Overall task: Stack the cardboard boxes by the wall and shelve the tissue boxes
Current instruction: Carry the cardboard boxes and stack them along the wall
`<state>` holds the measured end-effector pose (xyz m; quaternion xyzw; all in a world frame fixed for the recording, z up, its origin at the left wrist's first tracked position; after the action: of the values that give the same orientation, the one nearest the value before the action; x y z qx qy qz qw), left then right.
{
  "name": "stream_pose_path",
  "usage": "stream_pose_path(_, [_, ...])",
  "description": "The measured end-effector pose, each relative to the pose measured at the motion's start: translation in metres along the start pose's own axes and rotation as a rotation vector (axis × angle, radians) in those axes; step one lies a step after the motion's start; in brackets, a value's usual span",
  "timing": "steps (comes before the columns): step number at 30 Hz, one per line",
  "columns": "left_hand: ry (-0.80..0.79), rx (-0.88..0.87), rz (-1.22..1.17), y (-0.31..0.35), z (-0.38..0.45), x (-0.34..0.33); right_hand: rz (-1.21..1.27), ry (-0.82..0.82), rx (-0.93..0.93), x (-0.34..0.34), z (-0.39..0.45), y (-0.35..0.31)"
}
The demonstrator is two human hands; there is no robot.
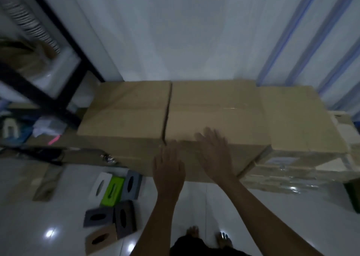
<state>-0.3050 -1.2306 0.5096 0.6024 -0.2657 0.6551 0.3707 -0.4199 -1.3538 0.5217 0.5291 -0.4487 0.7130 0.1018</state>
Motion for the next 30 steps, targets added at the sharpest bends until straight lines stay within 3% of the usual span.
stream_pose_path(4, [-0.035,0.227,0.006,-0.049,-0.059,0.017,0.07,-0.03,0.168,-0.032,-0.032,-0.062])
stream_pose_path(12, [-0.063,0.651,0.03,-0.197,-0.2,0.041,0.055,-0.269,0.454,-0.115,-0.103,-0.203])
stream_pose_path(19, [-0.026,0.82,0.065,-0.334,-0.304,0.07,0.016,-0.35,0.584,-0.204,-0.153,-0.335])
stream_pose_path(21, [-0.095,0.847,0.03,-0.381,-0.335,0.063,0.037,-0.39,0.567,-0.235,-0.17,-0.376])
stream_pose_path(30, [-0.089,0.974,-0.067,-0.586,-0.424,0.098,0.141,-0.547,0.528,-0.351,-0.235,-0.548])
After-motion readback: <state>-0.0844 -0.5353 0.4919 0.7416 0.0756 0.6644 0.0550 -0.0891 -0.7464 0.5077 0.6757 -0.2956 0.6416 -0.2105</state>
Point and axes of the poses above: each hand's wrist, its own z-axis towards the middle knuckle, its own x-axis out of the back of the hand, y = z × x, the point moved 9 cm from there along z, towards the middle knuckle, and after that the axes turned 8 degrees about z, right-handed, at the moved point
